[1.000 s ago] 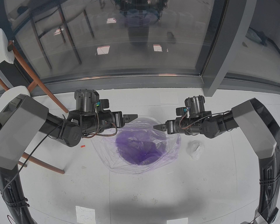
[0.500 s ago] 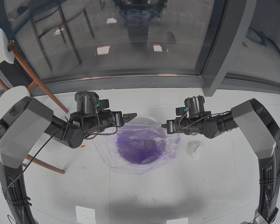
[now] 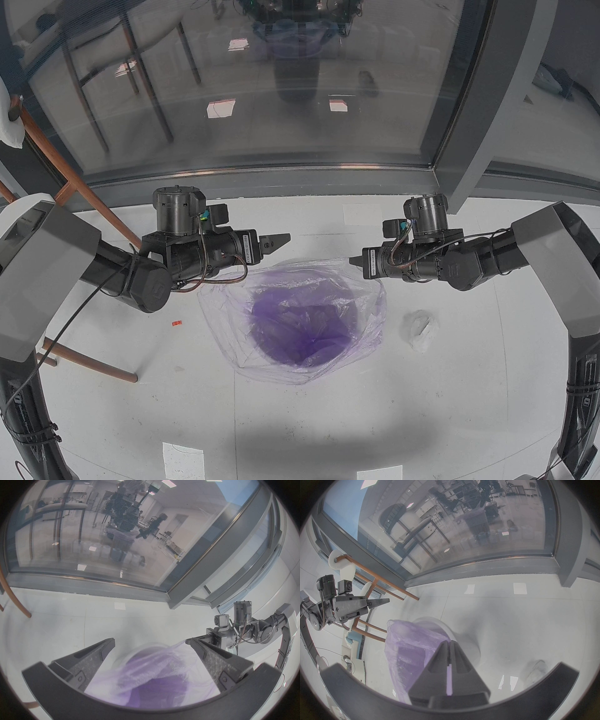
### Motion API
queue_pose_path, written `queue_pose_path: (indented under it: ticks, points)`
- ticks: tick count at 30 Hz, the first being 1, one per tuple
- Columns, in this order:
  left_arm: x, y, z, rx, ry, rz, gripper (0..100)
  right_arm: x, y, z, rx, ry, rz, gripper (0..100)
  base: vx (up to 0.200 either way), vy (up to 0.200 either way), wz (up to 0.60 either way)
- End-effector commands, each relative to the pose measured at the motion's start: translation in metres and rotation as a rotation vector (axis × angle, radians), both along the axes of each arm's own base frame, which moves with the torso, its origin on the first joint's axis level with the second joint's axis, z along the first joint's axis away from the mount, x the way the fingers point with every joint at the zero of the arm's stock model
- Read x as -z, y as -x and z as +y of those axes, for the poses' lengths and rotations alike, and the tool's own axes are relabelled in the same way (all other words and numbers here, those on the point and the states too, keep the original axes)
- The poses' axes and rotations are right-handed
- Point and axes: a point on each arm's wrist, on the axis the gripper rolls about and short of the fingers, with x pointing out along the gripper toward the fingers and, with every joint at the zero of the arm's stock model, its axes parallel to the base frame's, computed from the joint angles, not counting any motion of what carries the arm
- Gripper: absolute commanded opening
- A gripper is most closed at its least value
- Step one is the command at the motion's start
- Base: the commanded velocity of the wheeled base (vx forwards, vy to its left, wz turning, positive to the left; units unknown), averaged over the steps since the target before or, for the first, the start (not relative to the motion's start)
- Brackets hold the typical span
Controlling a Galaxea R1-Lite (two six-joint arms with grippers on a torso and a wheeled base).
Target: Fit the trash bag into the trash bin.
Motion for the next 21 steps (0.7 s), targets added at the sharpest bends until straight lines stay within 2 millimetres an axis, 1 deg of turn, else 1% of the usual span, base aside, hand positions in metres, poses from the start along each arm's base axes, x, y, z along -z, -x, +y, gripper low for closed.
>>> queue_pose_path:
  ticks: [1, 3, 4, 8, 9, 10, 12, 13, 14, 17, 18, 19, 21]
  points:
    - [-0.004, 0.005, -0.004, 0.002, -0.002, -0.017, 100, -0.003, 0.005, -0.001, -0.002, 0.002, 0.004, 0, 0.000, 0.000, 0.00]
    - [0.008, 0.014, -0.019, -0.013, -0.027, -0.016, 100, 0.002, 0.007, -0.002, -0.001, 0.010, 0.020, 0, 0.000, 0.000, 0.00]
    - [0.017, 0.019, -0.022, -0.022, -0.039, -0.003, 100, 0.005, 0.008, -0.002, -0.001, 0.015, 0.031, 0, 0.000, 0.000, 0.00]
    - [0.044, 0.036, -0.021, 0.000, -0.097, 0.049, 100, 0.014, 0.010, 0.000, -0.005, 0.025, 0.053, 0, 0.000, 0.000, 0.00]
    - [0.051, 0.041, -0.022, 0.018, -0.140, 0.052, 100, 0.016, 0.010, 0.000, -0.007, 0.025, 0.052, 0, 0.000, 0.000, 0.00]
    - [0.054, 0.041, -0.021, 0.022, -0.153, 0.052, 100, 0.018, 0.009, 0.000, -0.005, 0.024, 0.051, 0, 0.000, 0.000, 0.00]
    - [0.072, 0.040, -0.021, 0.036, -0.215, 0.067, 100, 0.028, 0.008, 0.000, -0.006, 0.026, 0.053, 0, 0.000, 0.000, 0.00]
    - [0.073, 0.039, -0.021, 0.037, -0.218, 0.067, 100, 0.029, 0.008, 0.000, -0.005, 0.025, 0.050, 0, 0.000, 0.000, 0.00]
    - [0.080, 0.038, -0.021, 0.036, -0.231, 0.080, 100, 0.034, 0.008, 0.000, -0.003, 0.025, 0.049, 0, 0.000, 0.000, 0.00]
    - [0.086, 0.036, -0.021, 0.034, -0.239, 0.091, 100, 0.048, 0.007, -0.001, -0.003, 0.034, 0.057, 0, 0.000, 0.000, 0.00]
    - [0.088, 0.035, -0.021, 0.035, -0.241, 0.094, 100, 0.050, 0.006, 0.000, -0.003, 0.034, 0.058, 0, 0.000, 0.000, 0.00]
    - [0.095, 0.032, -0.022, 0.033, -0.247, 0.103, 100, 0.054, 0.004, -0.002, 0.002, 0.034, 0.057, 0, 0.000, 0.000, 0.00]
    - [0.099, 0.026, -0.020, 0.022, -0.246, 0.106, 100, 0.058, 0.002, -0.002, 0.006, 0.031, 0.057, 0, 0.000, 0.000, 0.00]
